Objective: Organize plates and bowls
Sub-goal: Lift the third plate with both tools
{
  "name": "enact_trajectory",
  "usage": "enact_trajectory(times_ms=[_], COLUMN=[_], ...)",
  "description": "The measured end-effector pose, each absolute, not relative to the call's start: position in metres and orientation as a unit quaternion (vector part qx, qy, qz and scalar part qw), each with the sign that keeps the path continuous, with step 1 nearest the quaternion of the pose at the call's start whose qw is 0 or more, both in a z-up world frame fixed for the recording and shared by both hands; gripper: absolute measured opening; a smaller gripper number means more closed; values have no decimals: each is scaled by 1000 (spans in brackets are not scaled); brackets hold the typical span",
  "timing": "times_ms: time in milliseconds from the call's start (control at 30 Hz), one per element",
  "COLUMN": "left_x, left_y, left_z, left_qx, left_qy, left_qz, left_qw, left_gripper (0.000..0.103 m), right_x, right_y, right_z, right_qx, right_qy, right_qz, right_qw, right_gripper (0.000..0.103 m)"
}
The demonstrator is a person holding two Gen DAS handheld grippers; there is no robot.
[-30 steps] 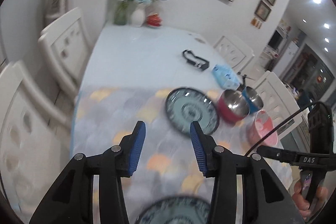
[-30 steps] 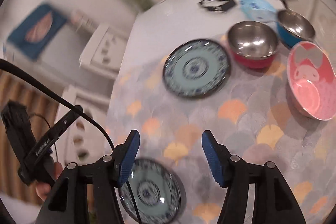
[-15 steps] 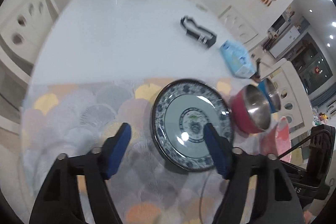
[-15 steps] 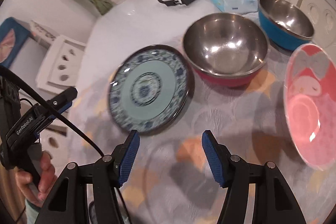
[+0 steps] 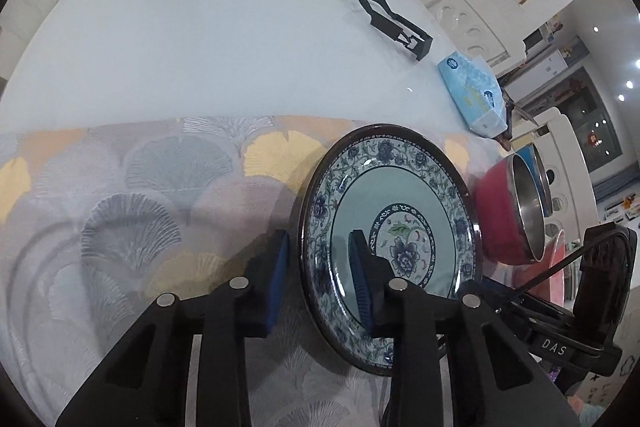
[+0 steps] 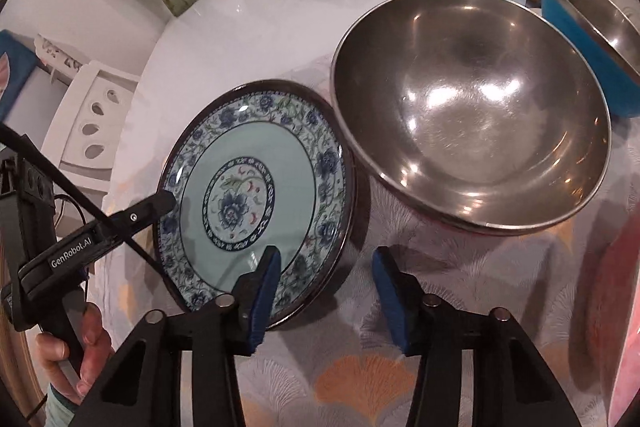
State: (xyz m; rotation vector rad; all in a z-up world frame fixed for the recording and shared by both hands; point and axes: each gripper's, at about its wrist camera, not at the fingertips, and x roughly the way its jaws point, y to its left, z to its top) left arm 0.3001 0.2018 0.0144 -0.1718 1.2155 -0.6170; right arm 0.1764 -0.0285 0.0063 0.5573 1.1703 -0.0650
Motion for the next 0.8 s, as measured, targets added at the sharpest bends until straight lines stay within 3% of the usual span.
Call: enact_trajectory(times_ms=[267,533,800], left_x=[308,298,263], left_y=[194,201,227], left_z=[9,26,85], left_qx=[-82,-88,-99], left_qy=[554,542,493], left_qz=[-298,-300,-295], left_qw=[773,780,813], left_gripper=[25,25,25], right_x=[184,179,154], right_y=[-21,2,17], right_z=[6,24,67], right_qx=[241,148,129], right_qy=[541,528,504], right_qz=[-24,-7,43], right_qw=[806,836,853], right_gripper=[33,30,30])
